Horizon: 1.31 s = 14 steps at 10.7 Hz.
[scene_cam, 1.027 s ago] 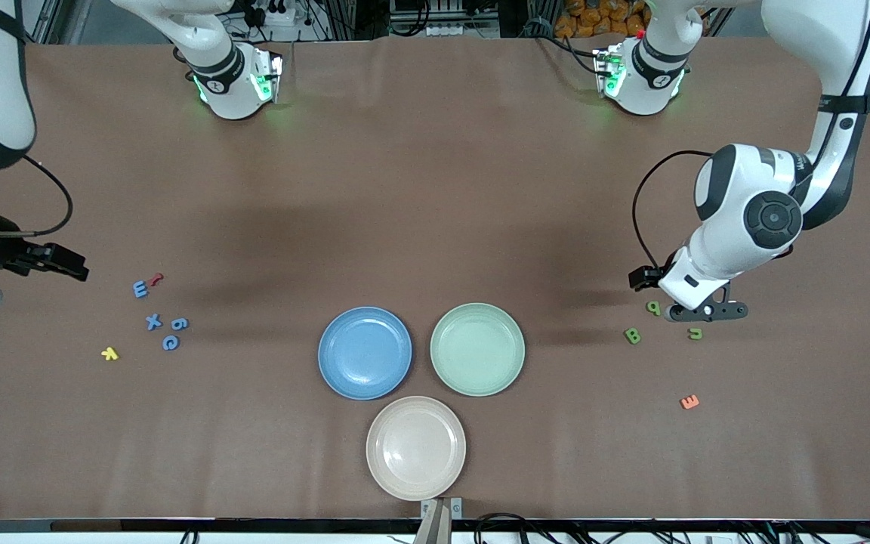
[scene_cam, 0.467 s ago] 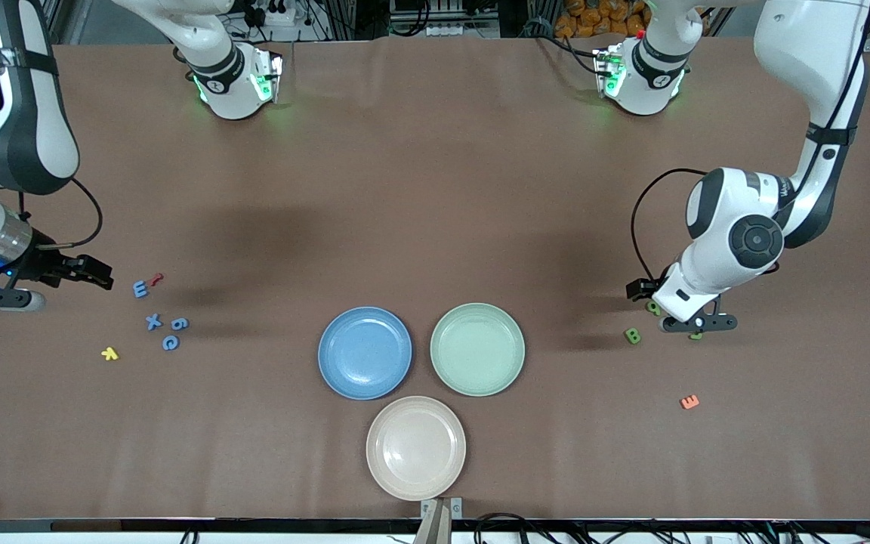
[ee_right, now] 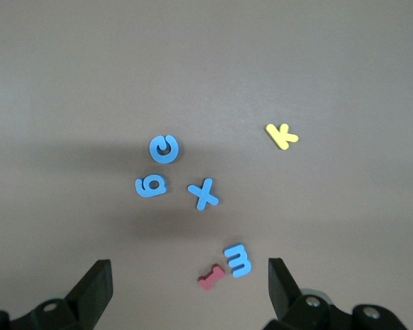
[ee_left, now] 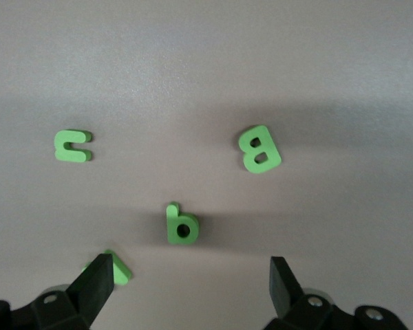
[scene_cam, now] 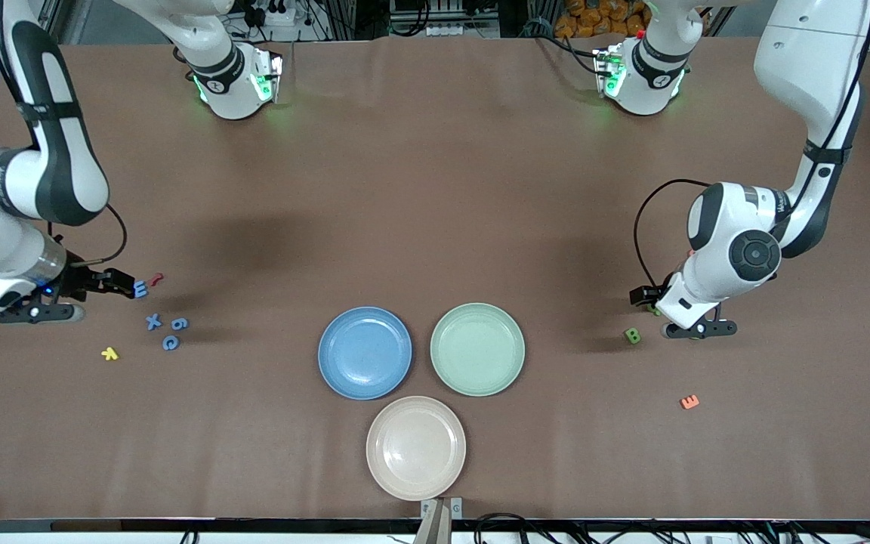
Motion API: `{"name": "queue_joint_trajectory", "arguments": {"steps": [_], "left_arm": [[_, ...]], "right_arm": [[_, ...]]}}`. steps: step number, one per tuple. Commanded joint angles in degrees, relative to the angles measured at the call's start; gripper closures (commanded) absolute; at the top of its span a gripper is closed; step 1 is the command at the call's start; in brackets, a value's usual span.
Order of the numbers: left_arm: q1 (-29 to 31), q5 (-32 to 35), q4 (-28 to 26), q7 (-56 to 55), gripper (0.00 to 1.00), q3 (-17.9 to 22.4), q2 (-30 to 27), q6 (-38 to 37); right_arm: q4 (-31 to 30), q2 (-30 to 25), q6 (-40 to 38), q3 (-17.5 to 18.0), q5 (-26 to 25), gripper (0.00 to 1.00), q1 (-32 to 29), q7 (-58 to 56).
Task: Sort letters by color into matching plates
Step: 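Lower the left gripper to the green letters while the right gripper reaches the blue letters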
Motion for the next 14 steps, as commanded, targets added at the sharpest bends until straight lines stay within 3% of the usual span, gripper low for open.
{"name": "queue_joint_trajectory", "arguments": {"steps": [1,4,14], "left_arm": [[0.4,1.6,0.0,-0.7,0.00,-0.3,2.7,4.2],[0.5,4.5,0.0,-0.7,0.00,-0.3,4.2,4.8],[1.3,4.8,0.0,-0.7,0.00,-0.3,6.7,7.8]], "right_arm": [[0.5,4.2,4.3,0.6,0.0,0.00,-1.0,-13.0],[0.7,8.5,7.8,0.7,0.3,0.00,-1.3,-20.6],[0.1,16.6,17.6,0.8,-0.3,0.00,-0.7,-22.1]]}}
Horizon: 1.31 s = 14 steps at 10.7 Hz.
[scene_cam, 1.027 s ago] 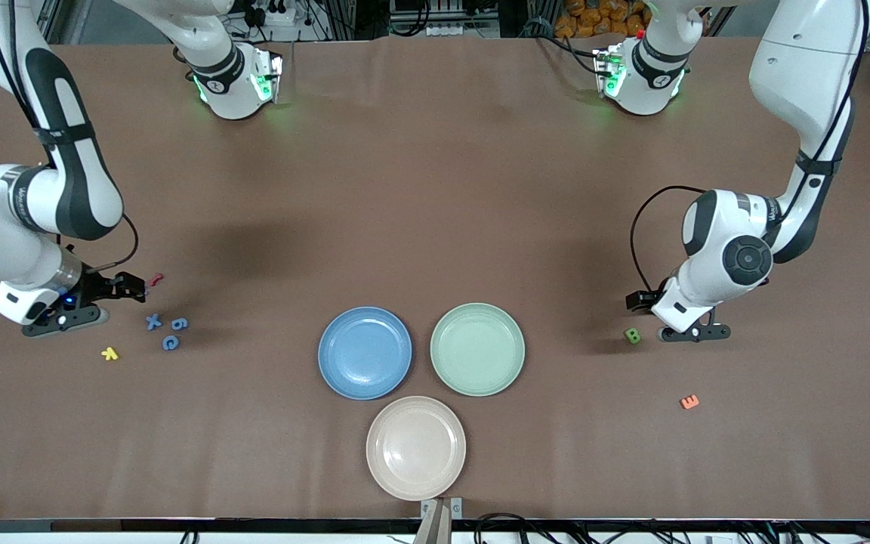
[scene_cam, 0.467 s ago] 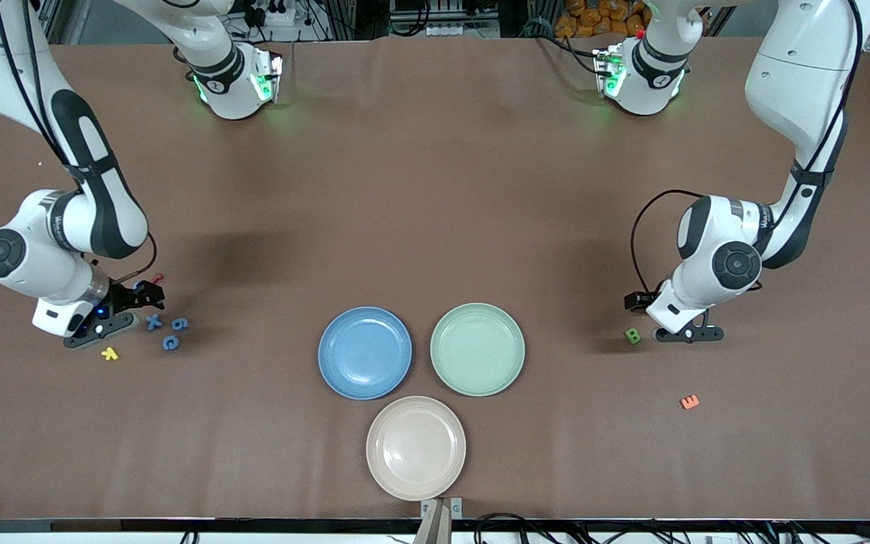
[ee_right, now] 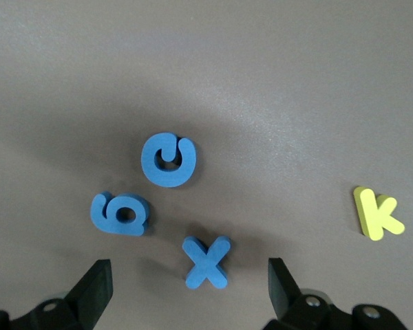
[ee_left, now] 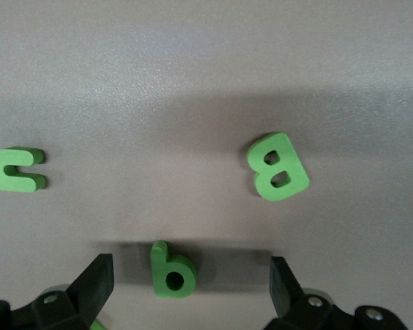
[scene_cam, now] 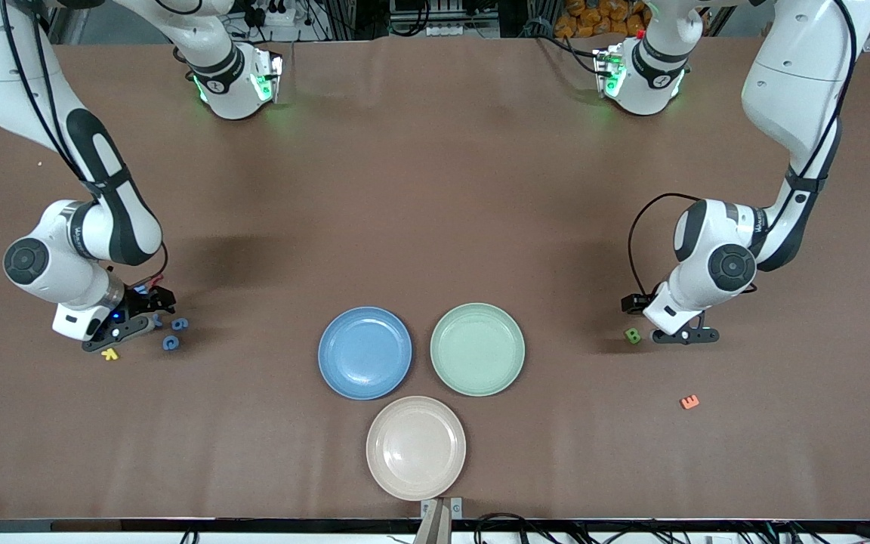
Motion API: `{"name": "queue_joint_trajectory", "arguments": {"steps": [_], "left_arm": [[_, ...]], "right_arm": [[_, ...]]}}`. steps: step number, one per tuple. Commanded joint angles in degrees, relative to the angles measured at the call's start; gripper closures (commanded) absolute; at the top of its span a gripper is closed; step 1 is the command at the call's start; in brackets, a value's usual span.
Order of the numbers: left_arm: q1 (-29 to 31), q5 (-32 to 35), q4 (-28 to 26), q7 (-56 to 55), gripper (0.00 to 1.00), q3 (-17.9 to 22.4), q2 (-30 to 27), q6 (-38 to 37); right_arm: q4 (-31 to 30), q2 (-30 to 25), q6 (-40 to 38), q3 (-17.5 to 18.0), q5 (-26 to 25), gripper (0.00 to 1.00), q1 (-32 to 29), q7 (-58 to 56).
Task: Sort letters by color into matching plates
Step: 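Lower the left gripper to the green letters while the right gripper reaches the blue letters, then grasp the green b with the left gripper while the right gripper grasps the blue x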
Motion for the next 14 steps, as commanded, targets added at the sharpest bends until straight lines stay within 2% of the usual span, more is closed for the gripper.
{"name": "queue_joint_trajectory", "arguments": {"steps": [1,4,6,7,8,10,12,14], "left_arm": [[1.1,1.7,0.0,-0.7,0.00,-0.3,0.3,0.8],[2.7,1.8,-1.5,-0.7,0.00,-0.5,-0.6,1.1],[2.7,1.7,-4.9,-0.7,0.00,-0.5,-2.1,5.3],[2.7,1.7,-6.9,-0.7,0.00,-0.5,-2.6,8.3],[2.7,1.7,-7.1,-0.9,0.00,-0.5,-2.6,8.6],[2.6,1.7,-7.6,-1.4,0.00,-0.5,-3.3,8.7],[2.6,1.7,-8.2,-1.4,0.00,-0.6,-3.8,8.6],[2.5,1.7,-8.2,-1.4,0.00,-0.6,-3.8,8.6]], "right_arm": [[-0.1,1.1,2.1,0.5,-0.3,0.00,-0.5,-2.0],[-1.1,1.4,3.7,0.5,-0.3,0.04,-0.9,-3.2],[-1.2,1.4,3.7,0.5,-0.3,0.12,-1.2,-3.2],[-1.2,1.3,3.7,0.5,-0.3,0.30,-1.3,-3.7],[-1.2,1.3,3.7,0.5,-0.3,0.38,-1.6,-4.8],[-1.2,1.3,3.7,0.5,-0.3,0.49,-2.4,-6.5],[-1.1,1.3,3.7,0.5,-0.2,0.65,-2.8,-6.5],[-1.1,1.4,4.1,0.5,-0.2,0.67,-2.8,-6.5]]}}
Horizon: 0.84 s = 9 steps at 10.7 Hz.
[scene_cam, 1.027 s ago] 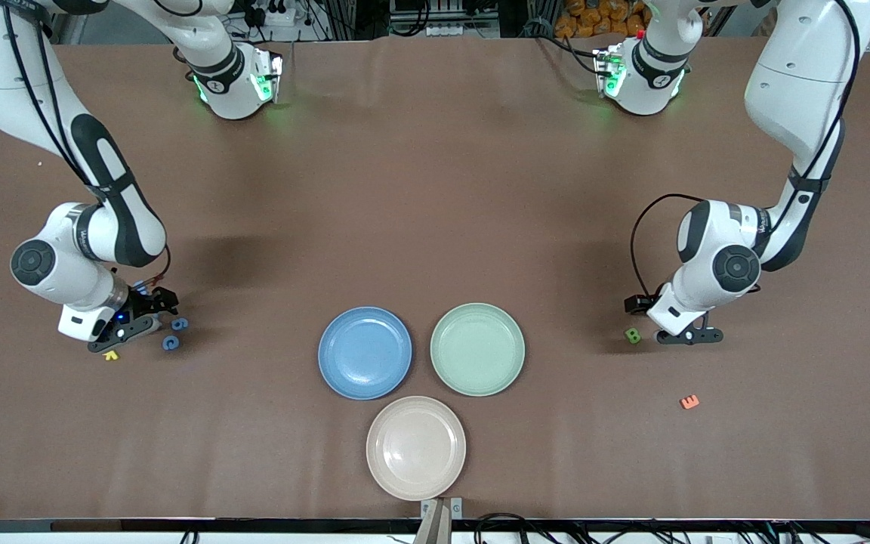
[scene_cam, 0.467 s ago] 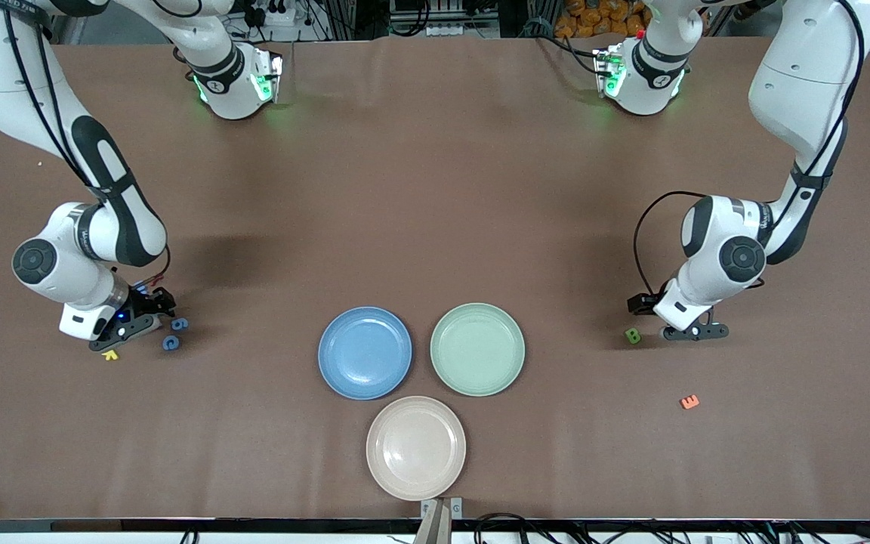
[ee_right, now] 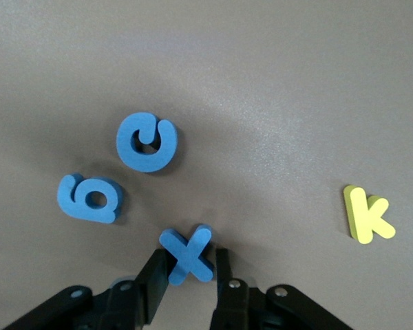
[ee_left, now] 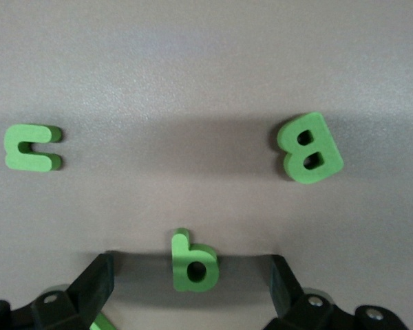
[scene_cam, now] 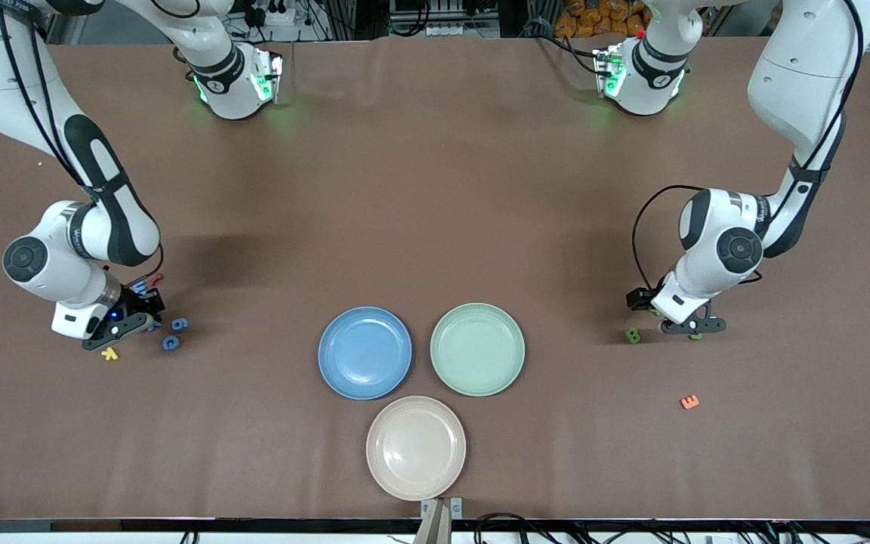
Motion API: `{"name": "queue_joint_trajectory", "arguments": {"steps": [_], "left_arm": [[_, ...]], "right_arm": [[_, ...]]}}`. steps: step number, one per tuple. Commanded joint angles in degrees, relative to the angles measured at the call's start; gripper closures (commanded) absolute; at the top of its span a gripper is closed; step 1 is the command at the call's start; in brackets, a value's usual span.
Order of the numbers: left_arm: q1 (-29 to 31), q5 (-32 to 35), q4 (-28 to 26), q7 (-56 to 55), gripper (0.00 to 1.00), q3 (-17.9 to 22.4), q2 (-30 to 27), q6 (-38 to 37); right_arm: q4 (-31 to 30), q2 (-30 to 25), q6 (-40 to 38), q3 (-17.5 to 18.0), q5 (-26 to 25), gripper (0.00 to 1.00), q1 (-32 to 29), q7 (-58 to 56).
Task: Sort letters by color into matching plates
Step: 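Grasp the green b with the left gripper while the right gripper grasps the blue x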
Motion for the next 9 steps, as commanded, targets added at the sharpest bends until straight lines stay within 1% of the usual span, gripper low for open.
{"name": "queue_joint_trajectory", "arguments": {"steps": [1,2,3,6,9], "left_arm": [[0.2,1.6,-1.9,-1.5,0.00,-0.3,-1.8,0.7],[0.4,1.1,-1.9,-2.2,0.73,-0.3,-2.1,0.7],[0.4,0.8,-1.9,-5.6,1.00,-0.3,-2.5,0.7],[0.1,0.9,-1.6,-7.5,1.00,-0.3,-2.3,0.7],[0.1,0.8,-1.1,-7.6,1.00,-0.3,-2.4,0.7]], "right_arm": [[-0.5,0.4,2.0,0.6,-0.2,0.67,-1.2,-1.2],[-0.5,0.7,2.3,0.6,-0.1,0.67,-1.1,-1.1],[-0.5,0.8,2.4,0.6,-0.1,0.67,-1.0,-1.1],[-0.5,1.4,3.1,0.6,-0.1,0.75,-0.7,-1.1],[-0.5,1.9,3.4,0.6,-0.1,0.80,-0.5,-1.1]]}}
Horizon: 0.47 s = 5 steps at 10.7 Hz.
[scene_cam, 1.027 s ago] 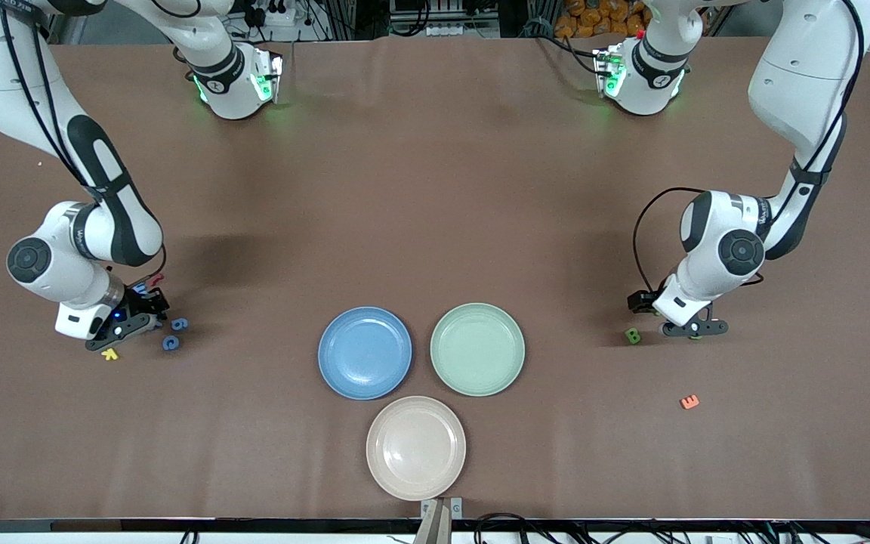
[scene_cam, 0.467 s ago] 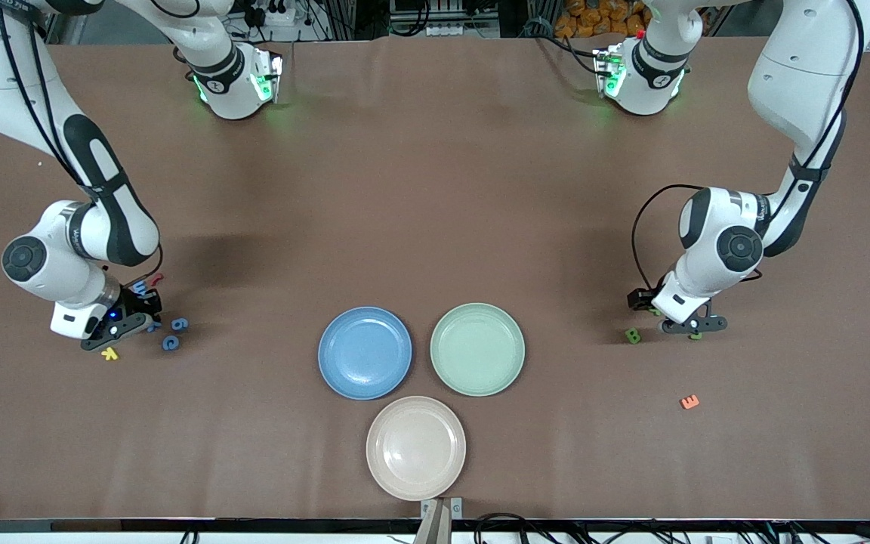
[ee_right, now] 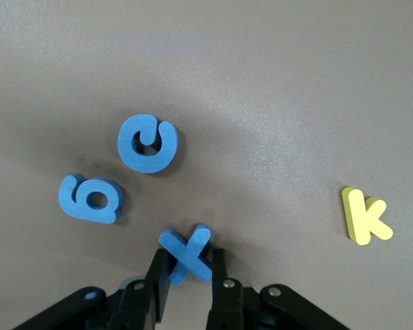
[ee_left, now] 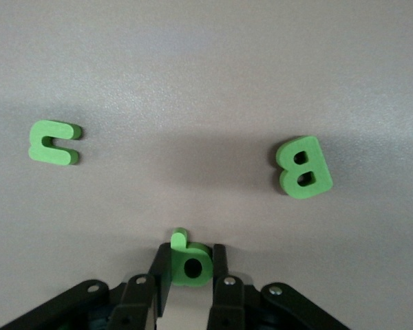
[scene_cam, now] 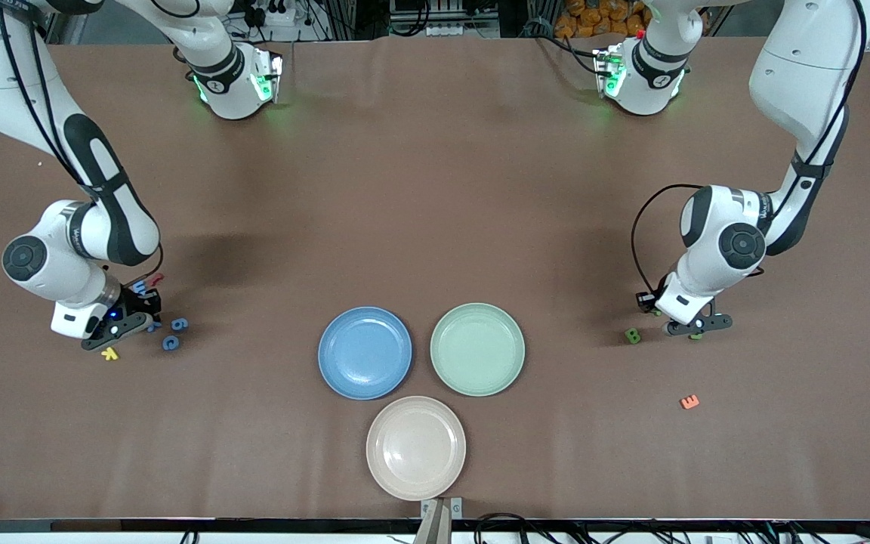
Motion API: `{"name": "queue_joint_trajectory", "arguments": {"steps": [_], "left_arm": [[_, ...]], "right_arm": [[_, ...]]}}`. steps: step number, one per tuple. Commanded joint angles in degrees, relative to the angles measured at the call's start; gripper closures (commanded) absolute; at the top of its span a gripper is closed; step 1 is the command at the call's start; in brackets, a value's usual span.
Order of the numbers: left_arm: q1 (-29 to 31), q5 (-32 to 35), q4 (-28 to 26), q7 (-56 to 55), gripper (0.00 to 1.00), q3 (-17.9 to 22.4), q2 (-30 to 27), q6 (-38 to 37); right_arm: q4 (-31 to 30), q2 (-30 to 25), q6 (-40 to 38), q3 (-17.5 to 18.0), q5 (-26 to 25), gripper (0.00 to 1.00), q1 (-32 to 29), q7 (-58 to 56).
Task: Sort letters by color into matching plates
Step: 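Grasp the green b with the left gripper while the right gripper grasps the blue x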
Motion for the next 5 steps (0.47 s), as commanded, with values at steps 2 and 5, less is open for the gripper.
{"name": "queue_joint_trajectory", "arguments": {"steps": [2,5], "left_arm": [[0.4,0.8,0.5,-3.9,1.00,-1.1,-1.4,0.6],[0.3,0.8,2.9,-9.9,1.00,-4.6,-1.4,0.5]], "right_arm": [[-0.3,2.1,3.3,0.5,-0.1,0.83,-0.3,-0.8],[0.3,1.1,2.6,0.5,-0.1,0.83,-0.3,-0.2]]}}
